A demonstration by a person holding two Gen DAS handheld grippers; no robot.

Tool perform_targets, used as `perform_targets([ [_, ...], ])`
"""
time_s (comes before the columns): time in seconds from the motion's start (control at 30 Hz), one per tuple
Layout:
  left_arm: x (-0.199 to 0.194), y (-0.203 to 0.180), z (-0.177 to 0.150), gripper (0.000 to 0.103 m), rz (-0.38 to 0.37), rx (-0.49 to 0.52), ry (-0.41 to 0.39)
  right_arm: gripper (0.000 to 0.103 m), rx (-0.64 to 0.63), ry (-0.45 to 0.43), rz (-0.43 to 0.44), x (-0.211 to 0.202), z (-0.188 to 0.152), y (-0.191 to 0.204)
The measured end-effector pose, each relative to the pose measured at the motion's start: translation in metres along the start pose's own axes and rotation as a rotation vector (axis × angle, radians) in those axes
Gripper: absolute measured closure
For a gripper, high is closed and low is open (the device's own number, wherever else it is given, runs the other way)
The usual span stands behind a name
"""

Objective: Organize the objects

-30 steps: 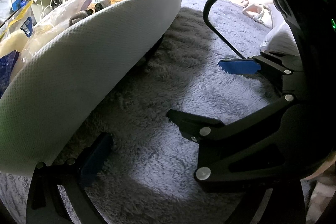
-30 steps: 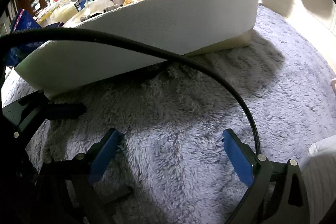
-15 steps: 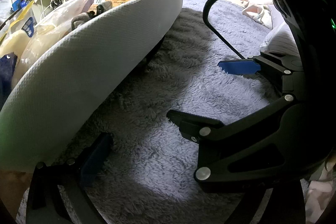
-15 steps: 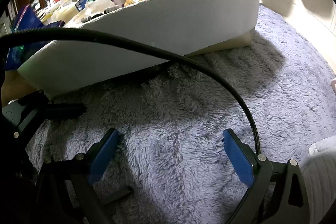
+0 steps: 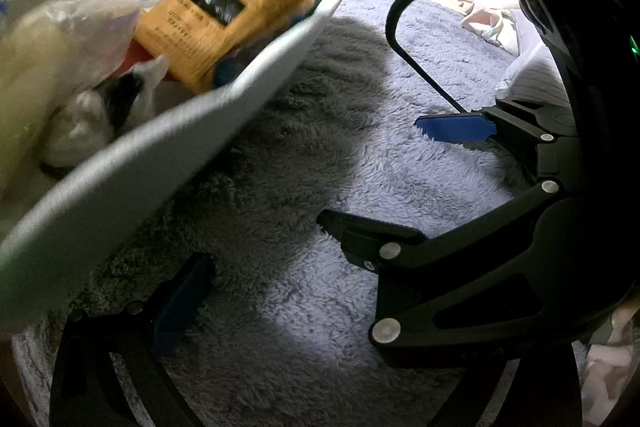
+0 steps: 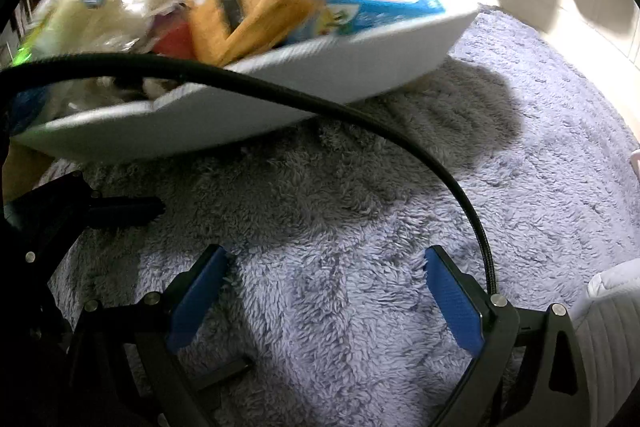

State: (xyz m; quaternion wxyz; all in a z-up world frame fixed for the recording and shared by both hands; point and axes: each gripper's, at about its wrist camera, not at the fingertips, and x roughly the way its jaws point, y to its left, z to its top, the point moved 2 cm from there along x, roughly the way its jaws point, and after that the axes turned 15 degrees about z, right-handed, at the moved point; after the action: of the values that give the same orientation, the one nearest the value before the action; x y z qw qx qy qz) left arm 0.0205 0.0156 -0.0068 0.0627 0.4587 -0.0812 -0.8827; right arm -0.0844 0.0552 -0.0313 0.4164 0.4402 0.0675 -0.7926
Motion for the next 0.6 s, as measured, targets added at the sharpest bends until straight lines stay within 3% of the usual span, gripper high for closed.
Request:
perform_targets([
  [0.6,0.0041,0.0093,0.0054,0.0,0.004,0.002,-0.002,0.006,-0.001,0.0,0.001,-0.0028,-0.0006,0.0017],
])
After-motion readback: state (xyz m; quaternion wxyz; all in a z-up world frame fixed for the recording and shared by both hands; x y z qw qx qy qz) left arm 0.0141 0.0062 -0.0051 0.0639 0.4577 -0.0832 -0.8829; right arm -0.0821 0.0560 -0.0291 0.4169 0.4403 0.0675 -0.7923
